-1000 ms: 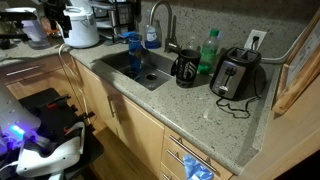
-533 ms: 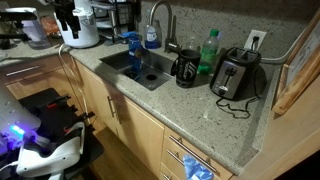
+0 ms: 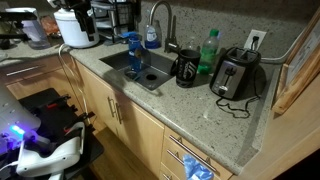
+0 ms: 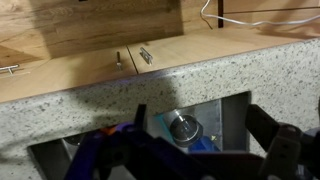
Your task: Put the cup in the sink
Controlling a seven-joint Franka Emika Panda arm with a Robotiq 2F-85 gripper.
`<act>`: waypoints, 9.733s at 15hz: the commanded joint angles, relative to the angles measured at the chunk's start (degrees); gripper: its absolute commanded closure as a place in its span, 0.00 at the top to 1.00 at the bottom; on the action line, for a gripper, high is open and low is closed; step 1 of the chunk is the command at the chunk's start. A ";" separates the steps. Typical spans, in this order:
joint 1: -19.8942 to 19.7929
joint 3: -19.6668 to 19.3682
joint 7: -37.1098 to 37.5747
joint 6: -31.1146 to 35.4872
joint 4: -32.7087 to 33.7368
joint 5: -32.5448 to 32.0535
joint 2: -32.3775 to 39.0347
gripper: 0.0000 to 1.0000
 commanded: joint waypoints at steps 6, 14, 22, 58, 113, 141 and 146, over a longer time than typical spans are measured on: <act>-1.38 -1.08 -1.50 0.68 -0.47 -0.15 -0.51 1.00; -5.79 0.31 7.97 10.65 5.84 -5.26 9.48 1.00; -11.43 -5.38 15.26 11.14 17.82 -2.74 21.10 1.00; -15.98 -12.60 27.94 9.83 43.83 3.52 46.61 1.00; -17.23 -12.42 34.13 5.80 62.16 3.80 64.11 0.29; -10.38 -10.61 33.14 6.88 51.22 -0.79 53.27 0.02; -7.34 -10.39 33.38 8.70 47.03 -5.65 51.69 0.02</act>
